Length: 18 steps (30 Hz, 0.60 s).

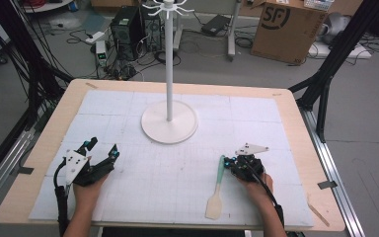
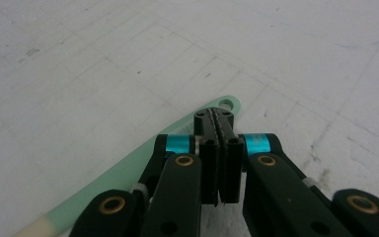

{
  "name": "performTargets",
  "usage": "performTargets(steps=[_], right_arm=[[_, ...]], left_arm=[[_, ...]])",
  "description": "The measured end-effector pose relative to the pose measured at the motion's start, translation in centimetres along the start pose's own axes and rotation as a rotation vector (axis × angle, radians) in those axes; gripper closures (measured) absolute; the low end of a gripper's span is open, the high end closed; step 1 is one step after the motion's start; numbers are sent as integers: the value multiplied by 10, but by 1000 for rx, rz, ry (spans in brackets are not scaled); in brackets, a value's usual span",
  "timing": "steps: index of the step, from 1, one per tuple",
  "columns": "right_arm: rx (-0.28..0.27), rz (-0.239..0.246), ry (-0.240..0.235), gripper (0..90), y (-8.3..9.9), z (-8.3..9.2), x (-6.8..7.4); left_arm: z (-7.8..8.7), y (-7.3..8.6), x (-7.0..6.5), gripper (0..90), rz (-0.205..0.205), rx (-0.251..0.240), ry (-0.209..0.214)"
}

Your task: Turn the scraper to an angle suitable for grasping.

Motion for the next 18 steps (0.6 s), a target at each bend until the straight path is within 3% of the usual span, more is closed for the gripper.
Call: performTargets(steps=[12,18], right_arm=[[2,19,-6,899,-7,-11,10],[6,43,-33,899,-9,-14,17]], left_arm=[[0,0,0,268,0,1,0],[0,0,0,269,1,2,0]])
Point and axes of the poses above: each handheld gripper's, and its own axes: z roughly backward along the jaws, y roughly out of its underside, x roughly to its left, the point moved 5 cm from there along -z, roughly forward along the jaws, and after that the axes turned 9 degrees about -z, right-handed, at the moved point
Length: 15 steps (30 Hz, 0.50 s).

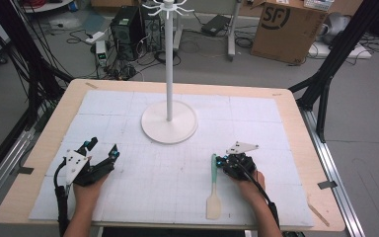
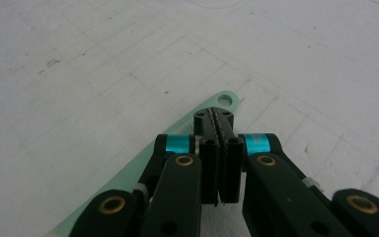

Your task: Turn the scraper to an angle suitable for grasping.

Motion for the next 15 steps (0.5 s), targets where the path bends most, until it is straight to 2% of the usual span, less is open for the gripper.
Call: performTargets(steps=[9,13,15], right_arm=[[10,60,-66,899,0,-1,6],[-14,64,-57,899,-1,2,7],[-37,62,-79,899,-3,7,9]], left_arm=[[0,0,0,269,-2,2,2],[0,0,0,269,-2,0,2],[0,0,0,269,0,0,4]])
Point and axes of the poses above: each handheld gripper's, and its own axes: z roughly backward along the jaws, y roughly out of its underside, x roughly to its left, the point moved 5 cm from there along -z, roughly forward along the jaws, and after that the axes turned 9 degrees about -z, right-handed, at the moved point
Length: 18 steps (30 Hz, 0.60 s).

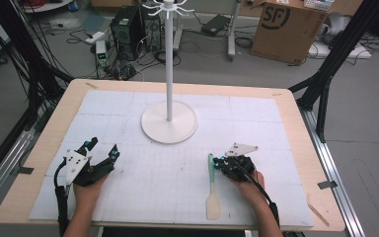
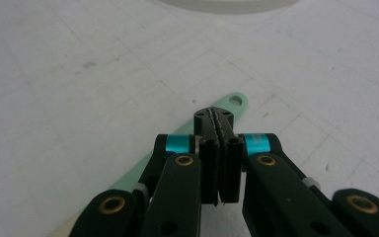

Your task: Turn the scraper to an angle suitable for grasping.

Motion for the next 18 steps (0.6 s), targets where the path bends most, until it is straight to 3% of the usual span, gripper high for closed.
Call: performTargets(steps=[3,8,10,18], right_arm=[[-10,5,-86,899,-1,7,9],[34,90,-172,899,6,9,31],[40,104,-206,899,8,11,38],[73,113,-272,899,17,15,48]], left_arm=[[0,0,0,269,0,-1,-2],[0,0,0,269,0,-1,-1],[0,0,0,269,0,-1,-1],[-1,0,1,273,4,-3,0]])
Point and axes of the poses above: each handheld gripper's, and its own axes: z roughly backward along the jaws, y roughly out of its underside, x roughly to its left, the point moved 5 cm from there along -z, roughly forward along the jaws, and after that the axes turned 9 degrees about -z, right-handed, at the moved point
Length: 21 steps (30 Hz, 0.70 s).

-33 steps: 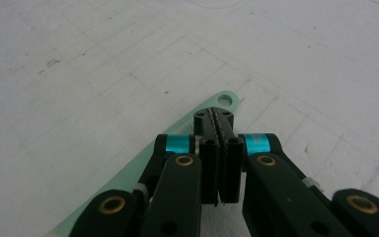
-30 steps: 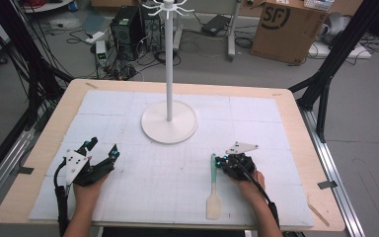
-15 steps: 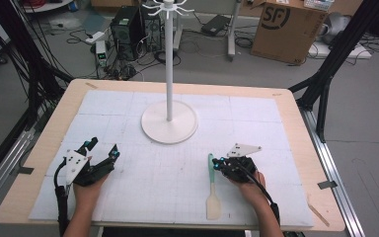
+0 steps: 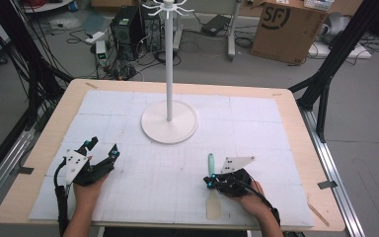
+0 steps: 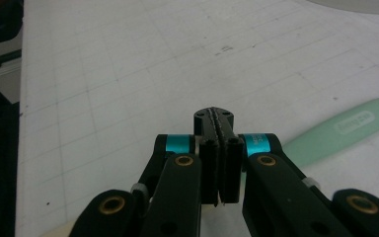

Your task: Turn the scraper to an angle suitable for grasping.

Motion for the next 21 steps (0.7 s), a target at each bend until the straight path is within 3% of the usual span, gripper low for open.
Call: performTargets(steps=[8,17,21], right_arm=[[36,3,-37,899,7,-1,6],[98,-2,-19,899,10,-2,5],[88,-17,-17,899,11,4,0]], left_arm=[[0,0,0,277,1,-2,2],[0,0,0,277,0,-2,3],[0,0,0,276,0,-2,2]])
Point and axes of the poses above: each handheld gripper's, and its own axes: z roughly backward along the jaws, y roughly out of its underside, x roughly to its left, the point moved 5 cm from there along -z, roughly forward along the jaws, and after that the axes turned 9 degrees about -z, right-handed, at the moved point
